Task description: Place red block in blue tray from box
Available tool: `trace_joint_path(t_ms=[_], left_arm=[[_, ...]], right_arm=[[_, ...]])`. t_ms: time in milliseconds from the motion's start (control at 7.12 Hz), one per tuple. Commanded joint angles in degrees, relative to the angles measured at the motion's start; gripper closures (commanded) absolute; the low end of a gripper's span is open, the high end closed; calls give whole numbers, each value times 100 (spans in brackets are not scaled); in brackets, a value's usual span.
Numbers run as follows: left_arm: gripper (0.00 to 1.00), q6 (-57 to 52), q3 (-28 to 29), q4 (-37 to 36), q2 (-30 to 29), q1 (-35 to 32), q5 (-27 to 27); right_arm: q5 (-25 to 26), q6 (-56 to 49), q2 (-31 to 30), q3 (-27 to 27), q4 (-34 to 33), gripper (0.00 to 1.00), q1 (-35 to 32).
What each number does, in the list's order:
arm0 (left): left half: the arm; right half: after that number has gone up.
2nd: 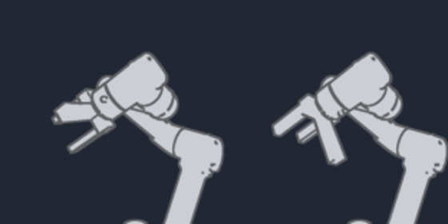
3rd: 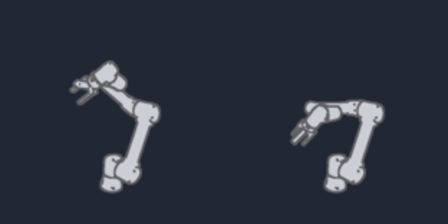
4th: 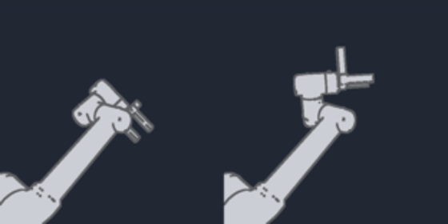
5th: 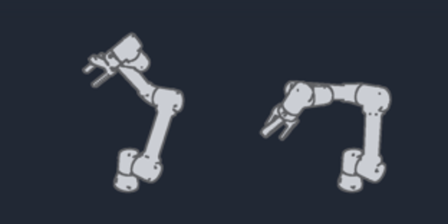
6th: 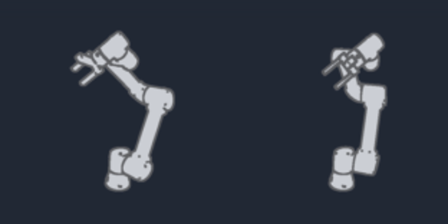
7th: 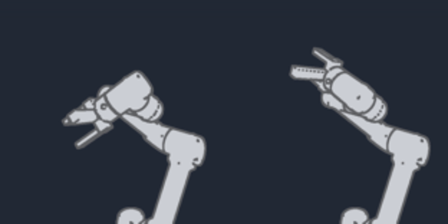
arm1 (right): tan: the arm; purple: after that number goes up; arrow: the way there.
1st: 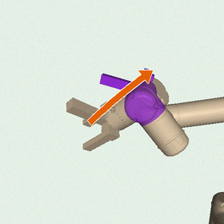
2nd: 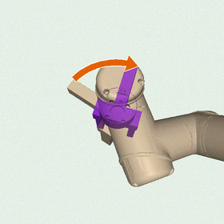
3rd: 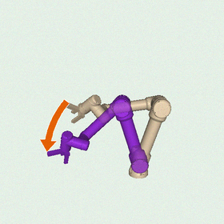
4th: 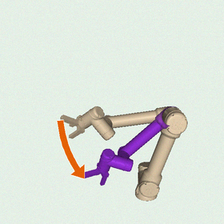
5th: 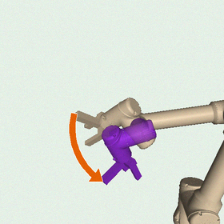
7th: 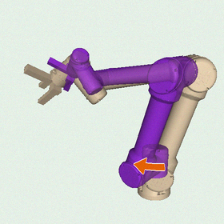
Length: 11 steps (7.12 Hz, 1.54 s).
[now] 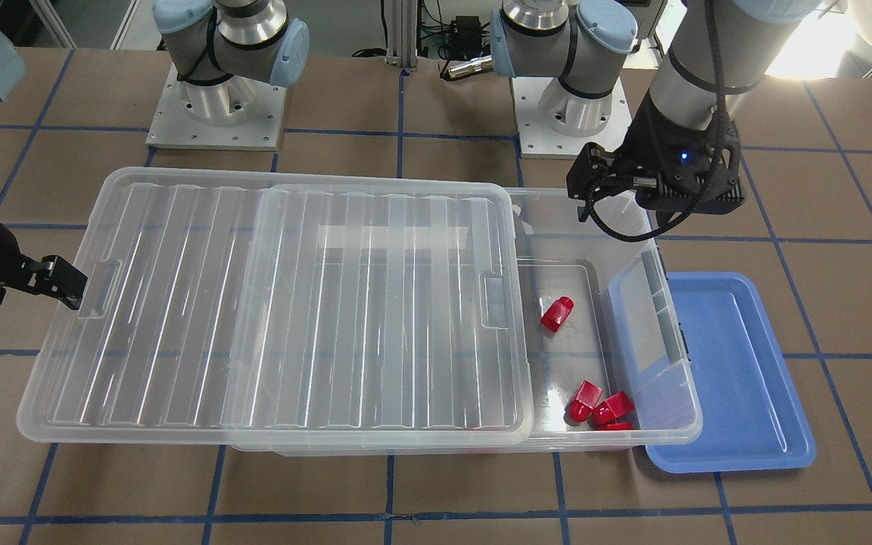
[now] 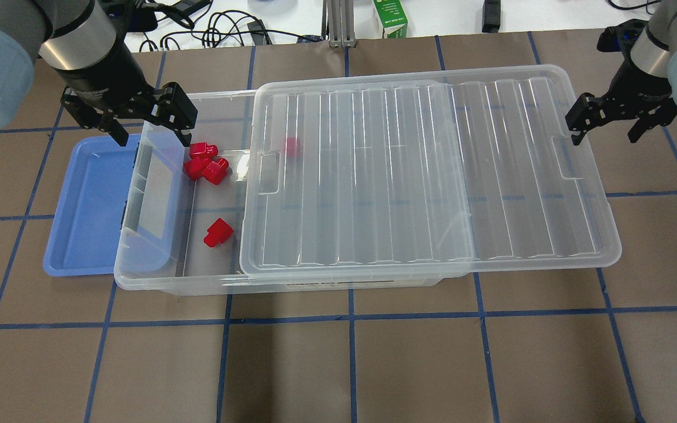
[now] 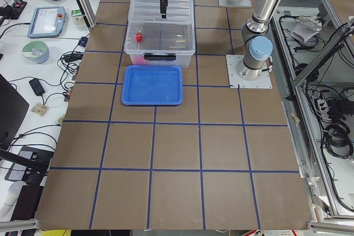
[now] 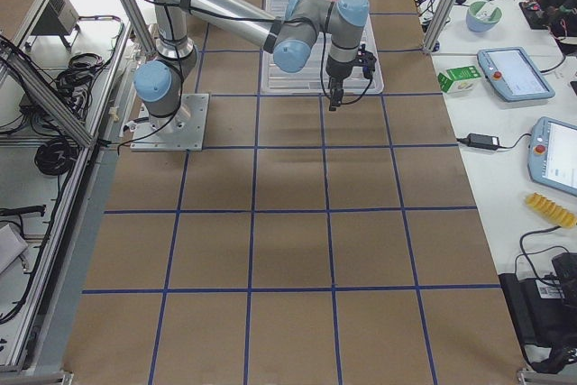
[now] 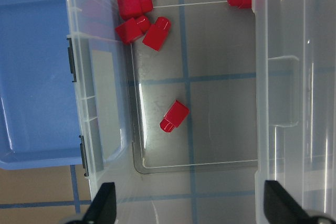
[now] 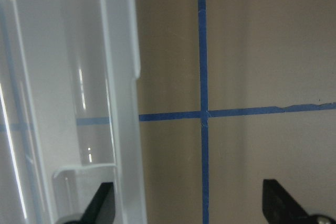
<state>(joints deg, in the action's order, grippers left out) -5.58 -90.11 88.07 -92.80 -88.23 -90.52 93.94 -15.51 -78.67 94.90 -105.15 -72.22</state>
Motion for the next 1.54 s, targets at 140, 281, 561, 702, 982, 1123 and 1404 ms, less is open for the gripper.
trace_joint_path(t_ms=[140, 281, 561, 702, 982, 1123, 1404], left_arm=[[0, -791, -1127, -1268, -326, 8, -36], [0, -943, -1575, -1779, -327, 17, -27], [0, -997, -2210, -2492, -414, 8, -18], [0, -1267, -2335, -2696, -501, 34, -18], [0, -1313, -2371, -2899, -721, 34, -10], [0, -1322, -2397, -3100, -844, 34, -10], [0, -1523, -2424, -3217, -898, 87, -10]], right_arm=[[-182, 485, -708, -933, 1587, 0, -483], [-209, 862, -946, -1095, 1951, 0, -721], [-218, 1714, -1019, -1026, 1885, 0, -1457], [-218, 2171, -1019, -913, 1780, 0, -1801], [-183, 2114, -1036, -745, 1480, 0, -1936], [-183, 2123, -1028, -788, 1480, 0, -1936], [-139, 2105, -1045, -797, 1497, 0, -1936]])
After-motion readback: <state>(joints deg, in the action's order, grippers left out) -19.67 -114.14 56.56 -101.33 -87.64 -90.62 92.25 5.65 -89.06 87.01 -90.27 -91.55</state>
